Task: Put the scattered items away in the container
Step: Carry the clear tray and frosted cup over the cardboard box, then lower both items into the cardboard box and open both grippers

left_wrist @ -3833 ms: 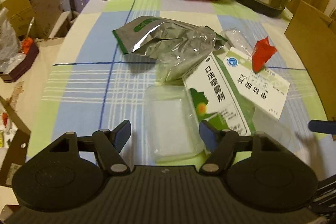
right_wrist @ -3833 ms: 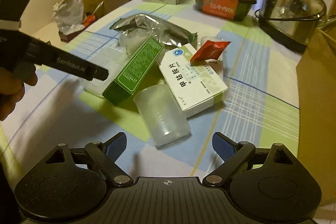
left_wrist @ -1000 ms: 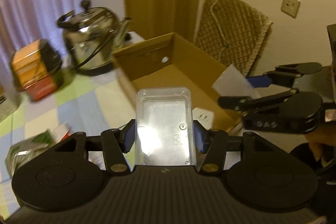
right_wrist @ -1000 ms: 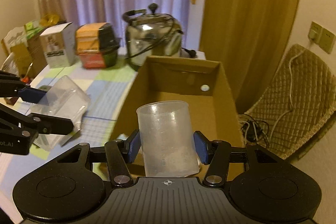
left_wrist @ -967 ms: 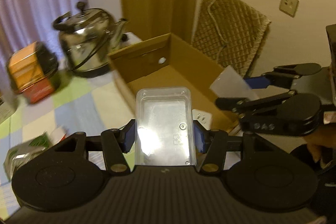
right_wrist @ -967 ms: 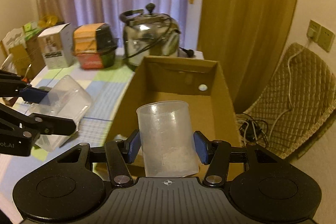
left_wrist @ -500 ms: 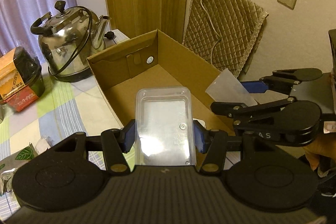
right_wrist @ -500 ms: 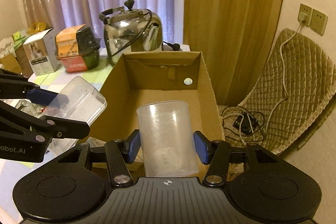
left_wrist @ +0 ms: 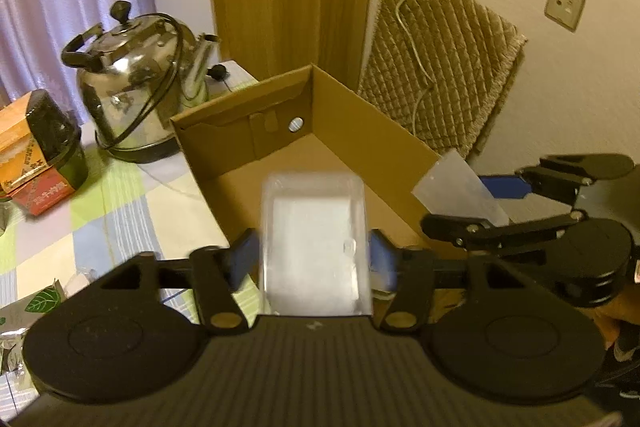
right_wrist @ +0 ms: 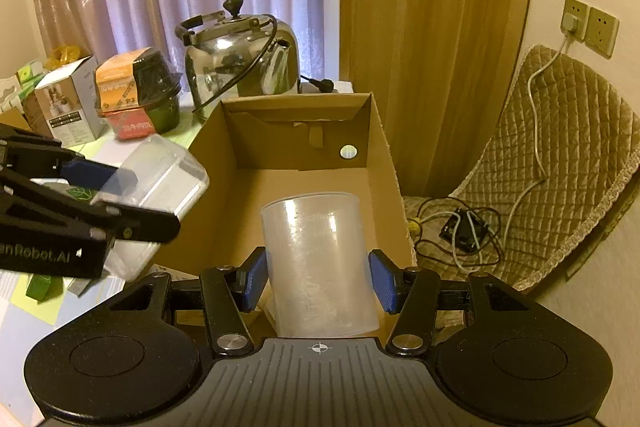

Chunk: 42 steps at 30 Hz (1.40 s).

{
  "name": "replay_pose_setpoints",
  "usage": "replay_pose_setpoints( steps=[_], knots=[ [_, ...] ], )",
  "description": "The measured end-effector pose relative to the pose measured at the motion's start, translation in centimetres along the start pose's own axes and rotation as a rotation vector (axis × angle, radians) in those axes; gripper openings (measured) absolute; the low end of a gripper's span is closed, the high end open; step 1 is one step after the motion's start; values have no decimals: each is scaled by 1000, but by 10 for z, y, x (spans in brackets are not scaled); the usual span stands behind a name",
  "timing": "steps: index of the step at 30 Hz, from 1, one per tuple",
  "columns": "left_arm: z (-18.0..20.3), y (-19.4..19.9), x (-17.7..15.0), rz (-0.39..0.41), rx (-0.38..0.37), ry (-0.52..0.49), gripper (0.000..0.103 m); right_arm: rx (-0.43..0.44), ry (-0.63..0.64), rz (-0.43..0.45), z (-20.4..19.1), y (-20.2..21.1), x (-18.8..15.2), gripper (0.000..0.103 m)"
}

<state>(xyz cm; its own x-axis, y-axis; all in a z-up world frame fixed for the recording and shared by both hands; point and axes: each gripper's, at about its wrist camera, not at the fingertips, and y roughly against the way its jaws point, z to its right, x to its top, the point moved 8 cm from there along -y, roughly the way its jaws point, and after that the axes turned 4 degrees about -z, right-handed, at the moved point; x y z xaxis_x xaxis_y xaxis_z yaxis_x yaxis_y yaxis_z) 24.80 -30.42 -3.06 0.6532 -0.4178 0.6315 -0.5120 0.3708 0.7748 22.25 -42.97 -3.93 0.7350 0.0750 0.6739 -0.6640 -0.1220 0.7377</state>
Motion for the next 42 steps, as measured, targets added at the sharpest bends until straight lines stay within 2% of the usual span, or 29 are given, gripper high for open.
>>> replay_pose_setpoints(
  steps=[10, 33, 34, 35, 36, 42],
  knots=[
    [-28, 18, -17, 5, 29, 60, 70, 0, 8, -5, -4, -2, -1, 57],
    [-39, 34, -33, 14, 44, 96, 70, -4, 79, 3, -22, -15, 9, 57],
    [-40, 34, -34, 14, 45, 97, 70, -1, 87, 8, -23, -18, 11, 64],
    [-41, 35, -36, 13, 47, 100, 70, 1, 90, 13, -23, -19, 12, 84],
    [-42, 35, -37, 12, 49, 103, 70, -4, 87, 25, -22, -19, 13, 89],
    [-49, 36, -48, 2, 57, 123, 70, 3, 56, 31, -20, -12, 12, 89]
  ],
)
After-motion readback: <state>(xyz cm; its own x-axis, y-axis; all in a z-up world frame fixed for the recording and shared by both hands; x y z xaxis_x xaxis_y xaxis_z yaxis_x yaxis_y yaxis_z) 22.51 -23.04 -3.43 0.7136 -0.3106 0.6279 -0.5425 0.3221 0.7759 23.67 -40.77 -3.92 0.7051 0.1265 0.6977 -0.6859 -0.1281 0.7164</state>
